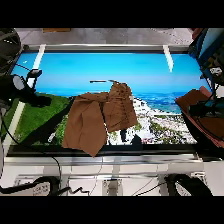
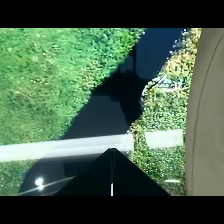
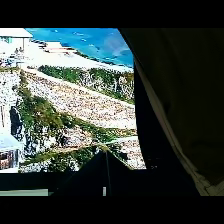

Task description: Fold the clothes and pants, and hang the long-sleeved shirts on hangers.

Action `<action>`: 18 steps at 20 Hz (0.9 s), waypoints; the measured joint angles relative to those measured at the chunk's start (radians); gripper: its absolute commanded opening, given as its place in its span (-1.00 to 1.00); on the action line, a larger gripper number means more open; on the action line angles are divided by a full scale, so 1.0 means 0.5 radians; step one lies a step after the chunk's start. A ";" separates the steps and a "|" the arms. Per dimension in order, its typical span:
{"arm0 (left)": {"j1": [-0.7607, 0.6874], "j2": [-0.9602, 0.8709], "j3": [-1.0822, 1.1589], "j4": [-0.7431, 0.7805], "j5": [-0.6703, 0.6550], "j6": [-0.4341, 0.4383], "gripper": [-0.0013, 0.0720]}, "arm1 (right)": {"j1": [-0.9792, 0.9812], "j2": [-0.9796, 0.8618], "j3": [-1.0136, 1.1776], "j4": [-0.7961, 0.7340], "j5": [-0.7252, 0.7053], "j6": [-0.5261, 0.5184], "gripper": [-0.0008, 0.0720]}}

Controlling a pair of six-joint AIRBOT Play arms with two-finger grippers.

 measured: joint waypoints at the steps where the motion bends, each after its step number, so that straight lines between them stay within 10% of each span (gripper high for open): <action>1: -0.001 -0.009 0.000 0.000 0.002 -0.001 -0.91 | 0.000 0.000 0.000 0.000 0.000 0.000 -0.89; 11: -0.008 0.002 0.000 -0.173 0.049 -0.061 -0.92 | 0.000 0.000 0.000 0.000 -0.001 0.000 -0.89; 18: -0.112 0.648 -0.272 -0.471 0.145 -0.093 -0.91 | 0.000 0.000 0.000 0.003 -0.014 0.000 -0.89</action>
